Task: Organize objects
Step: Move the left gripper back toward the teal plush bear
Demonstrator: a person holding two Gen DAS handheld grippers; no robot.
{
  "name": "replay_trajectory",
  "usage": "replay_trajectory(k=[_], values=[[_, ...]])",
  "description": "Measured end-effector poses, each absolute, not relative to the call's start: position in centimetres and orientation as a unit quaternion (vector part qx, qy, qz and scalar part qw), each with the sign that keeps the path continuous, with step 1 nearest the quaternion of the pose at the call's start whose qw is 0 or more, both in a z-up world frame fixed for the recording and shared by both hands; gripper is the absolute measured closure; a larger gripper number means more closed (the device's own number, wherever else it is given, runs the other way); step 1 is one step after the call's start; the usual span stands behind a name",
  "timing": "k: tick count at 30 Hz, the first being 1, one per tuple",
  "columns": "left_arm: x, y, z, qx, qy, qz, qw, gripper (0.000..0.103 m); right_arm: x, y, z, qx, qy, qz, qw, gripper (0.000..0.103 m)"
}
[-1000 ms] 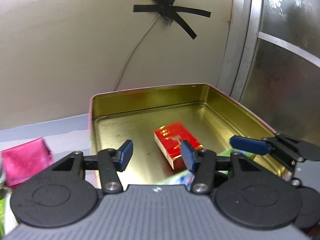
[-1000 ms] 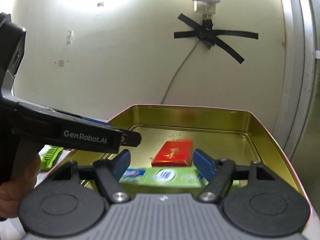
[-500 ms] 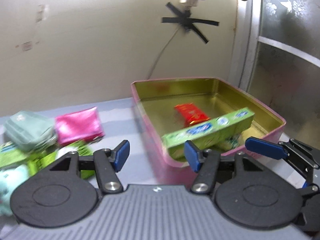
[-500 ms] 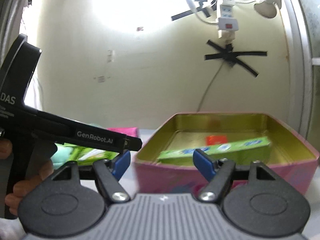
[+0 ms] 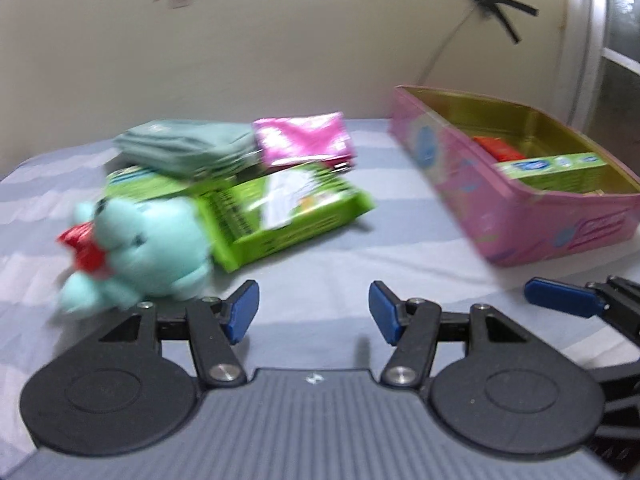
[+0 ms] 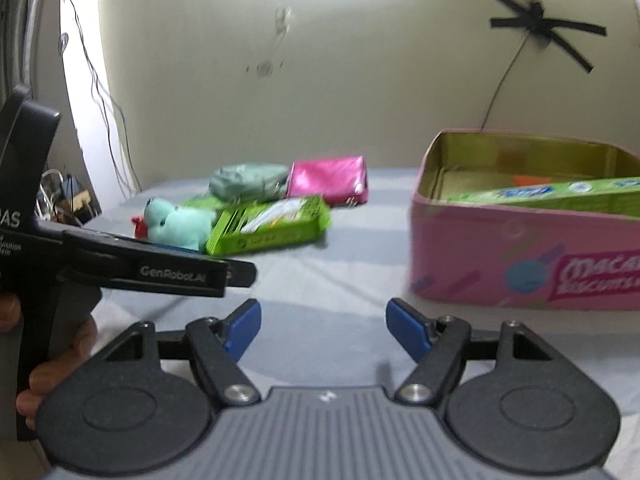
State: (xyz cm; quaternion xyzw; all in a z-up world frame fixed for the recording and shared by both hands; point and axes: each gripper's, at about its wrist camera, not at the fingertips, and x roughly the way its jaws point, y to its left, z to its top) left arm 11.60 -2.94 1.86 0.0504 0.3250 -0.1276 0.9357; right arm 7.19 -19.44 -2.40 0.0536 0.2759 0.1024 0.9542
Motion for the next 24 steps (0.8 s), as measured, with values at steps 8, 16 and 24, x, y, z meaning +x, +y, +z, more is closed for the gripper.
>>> replay_trajectory(k=[8,16,24], values=[[10.9,1.7,0.2,0.048,0.329,-0.099,0.938,0.034,8.0,-15.6,-3.6,0.005,0.323,0.126,0.938,0.029],[8.5,7.4,-0.1,0.03,0.317,-0.084,0.944,0.026,8.9,-10.6,-3.7,-0.022,0.328,0.19,0.925,0.026],[9.4,13.0,0.4,-0.022,0.32,-0.065,0.945,0.026,12.5,-6.7,-3.0,-0.019,0.324,0.244,0.914,0.032]])
